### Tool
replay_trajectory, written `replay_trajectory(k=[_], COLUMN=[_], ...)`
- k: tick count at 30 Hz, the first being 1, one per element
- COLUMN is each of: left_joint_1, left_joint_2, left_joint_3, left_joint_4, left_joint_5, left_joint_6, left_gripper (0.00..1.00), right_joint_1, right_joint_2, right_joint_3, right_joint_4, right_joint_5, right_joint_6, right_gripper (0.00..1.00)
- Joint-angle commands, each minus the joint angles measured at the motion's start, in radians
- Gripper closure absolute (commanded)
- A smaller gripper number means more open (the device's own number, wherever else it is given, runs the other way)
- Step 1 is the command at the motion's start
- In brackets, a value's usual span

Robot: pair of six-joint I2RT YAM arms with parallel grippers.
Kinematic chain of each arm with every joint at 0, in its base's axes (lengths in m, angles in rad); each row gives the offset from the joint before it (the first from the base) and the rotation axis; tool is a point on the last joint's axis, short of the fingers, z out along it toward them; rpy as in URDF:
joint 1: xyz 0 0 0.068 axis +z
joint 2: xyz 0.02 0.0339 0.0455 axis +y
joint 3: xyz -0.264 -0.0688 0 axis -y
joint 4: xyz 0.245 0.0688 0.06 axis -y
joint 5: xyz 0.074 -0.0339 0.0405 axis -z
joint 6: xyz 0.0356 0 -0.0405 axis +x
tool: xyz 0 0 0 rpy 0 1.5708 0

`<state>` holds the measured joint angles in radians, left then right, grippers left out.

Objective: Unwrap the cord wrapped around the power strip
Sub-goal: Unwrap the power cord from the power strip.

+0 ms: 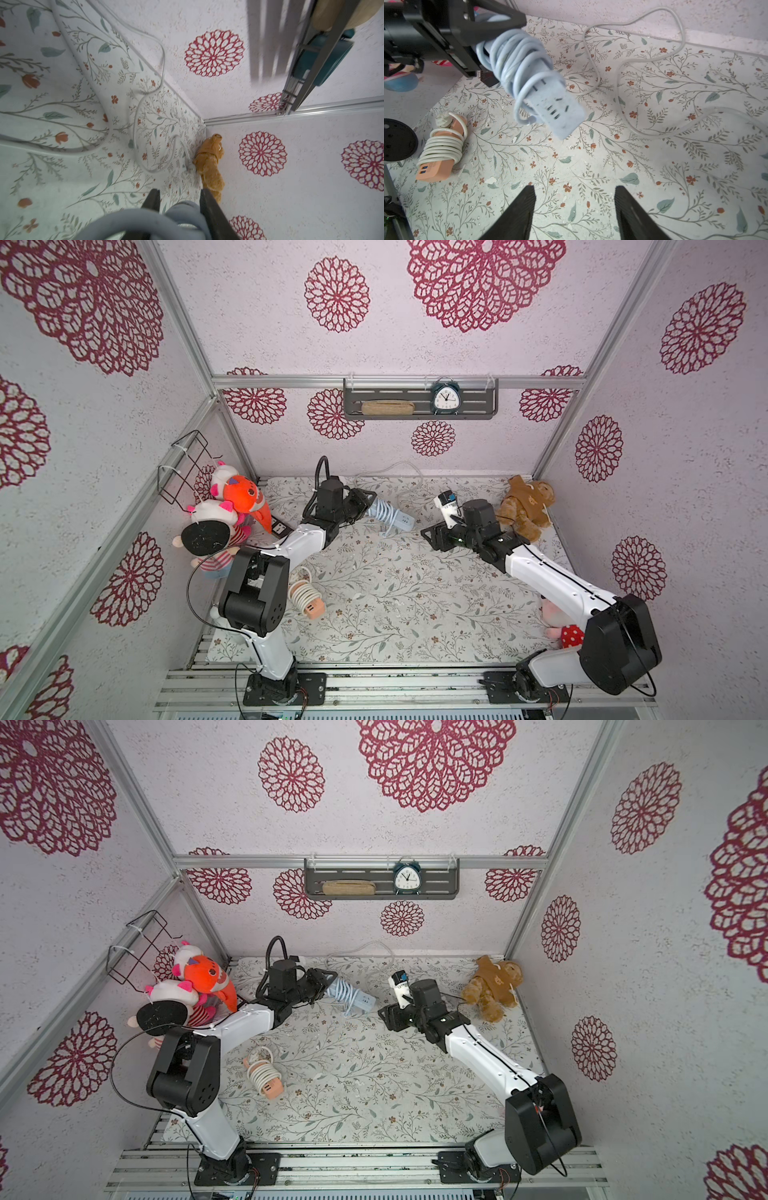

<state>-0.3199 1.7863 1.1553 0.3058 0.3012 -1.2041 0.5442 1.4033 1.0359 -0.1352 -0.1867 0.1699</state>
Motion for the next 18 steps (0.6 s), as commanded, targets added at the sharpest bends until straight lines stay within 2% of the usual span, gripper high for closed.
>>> replay_trajectory(k=[1, 3, 6, 10, 14, 18], left_joint_1=[-0.033, -0.059, -0.094, -0.117, -0.126, -0.127], left_joint_2=[-0.043, -0.041, -0.051, -0.075, -0.098, -0.111], left_joint_3=[-0.030, -0.057, -0.087, -0.103, -0.119, -0.131], left_joint_4=[0.270, 0.320, 0.358, 0.354, 0.338, 0.340], left_joint_5=[-0.178, -0.246, -0.322, -0.364, -0.383, -0.383], left_joint_6=[-0.145, -0.181, -0.202, -0.202, -0.207, -0.204], left_gripper=[1.00, 1.00, 1.00, 1.00, 1.00, 1.00], right_joint_1=[0.056, 0.073, 0.097, 0.106, 0.106, 0.112], right_joint_2=[-0.020, 0.014, 0.064, 0.112, 0.175, 0.215], right_joint_3=[0.046, 0.069, 0.100, 0.109, 0.154, 0.170], right_joint_4=[0.007, 0.023, 0.060, 0.144, 0.144, 0.164], right_joint_5=[0.159, 0.172, 0.199, 0.204, 0.192, 0.181], right_joint_6=[0.152, 0.234, 0.287, 0.328, 0.347, 0.359], right_gripper=[0.42, 0.48, 0.53, 0.62, 0.71, 0.68])
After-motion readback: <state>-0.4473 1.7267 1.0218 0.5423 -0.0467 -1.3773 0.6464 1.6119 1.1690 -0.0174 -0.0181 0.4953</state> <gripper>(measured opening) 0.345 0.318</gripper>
